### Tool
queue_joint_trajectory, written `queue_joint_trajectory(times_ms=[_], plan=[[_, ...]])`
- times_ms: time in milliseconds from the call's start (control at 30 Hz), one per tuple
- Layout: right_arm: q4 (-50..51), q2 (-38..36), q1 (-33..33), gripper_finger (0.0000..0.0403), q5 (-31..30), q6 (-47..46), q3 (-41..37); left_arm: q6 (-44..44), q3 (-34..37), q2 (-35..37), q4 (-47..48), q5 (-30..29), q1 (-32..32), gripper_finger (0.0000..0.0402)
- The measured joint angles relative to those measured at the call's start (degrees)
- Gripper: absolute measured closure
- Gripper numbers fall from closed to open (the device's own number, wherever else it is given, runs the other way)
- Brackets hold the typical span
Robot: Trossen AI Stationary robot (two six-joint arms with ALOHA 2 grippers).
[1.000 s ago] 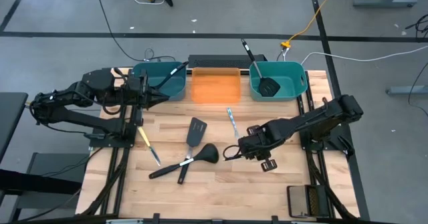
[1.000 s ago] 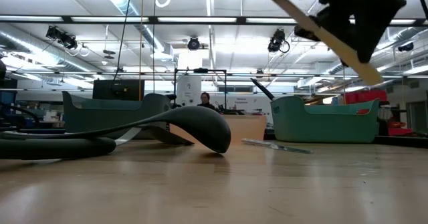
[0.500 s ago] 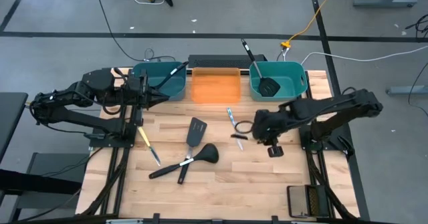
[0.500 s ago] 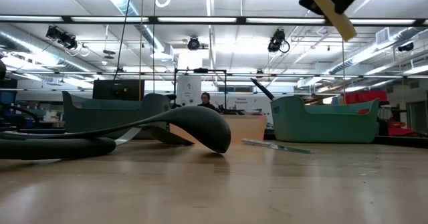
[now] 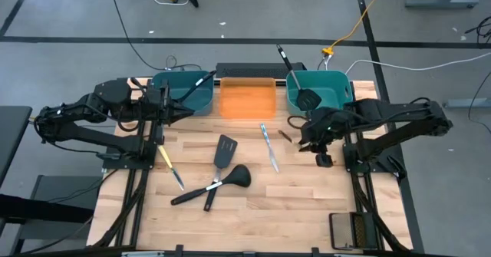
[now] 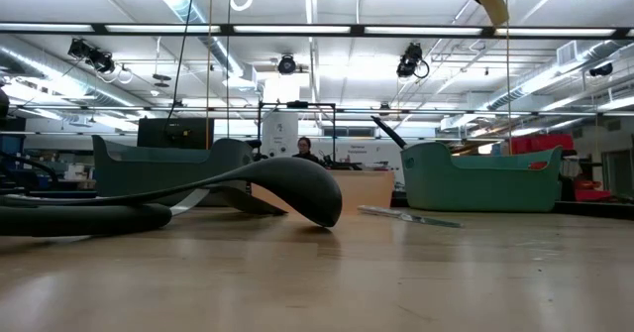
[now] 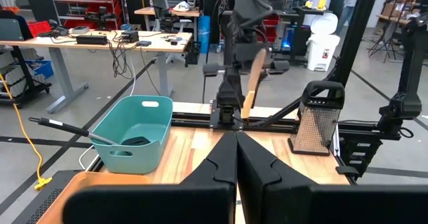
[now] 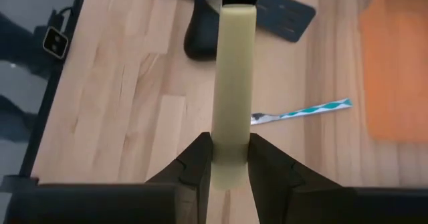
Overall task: Pick & Place Kitchen Items
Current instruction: Put the yellow knife into the orange bin
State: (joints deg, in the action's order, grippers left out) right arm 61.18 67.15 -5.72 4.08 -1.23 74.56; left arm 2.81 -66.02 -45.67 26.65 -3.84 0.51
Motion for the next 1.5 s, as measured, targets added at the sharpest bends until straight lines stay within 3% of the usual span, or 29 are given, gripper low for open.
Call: queue_joint_trajectory(times_ms=[400, 1200, 1500], plan=[[-1.0, -5.9, 4.4, 0.0318, -0.7, 0.8, 0.0, -0.2, 0.0, 0.0, 0.0, 0.0, 0.0, 0.04], [-4.8, -6.1, 22.2, 0.0318, -0.5, 12.1, 0.0, 0.0, 0.0, 0.0, 0.0, 0.0, 0.0, 0.04], [-5.4, -6.1, 25.3, 0.0318, -0.1, 13.8, 0.0, 0.8, 0.0, 0.0, 0.0, 0.0, 0.0, 0.04]])
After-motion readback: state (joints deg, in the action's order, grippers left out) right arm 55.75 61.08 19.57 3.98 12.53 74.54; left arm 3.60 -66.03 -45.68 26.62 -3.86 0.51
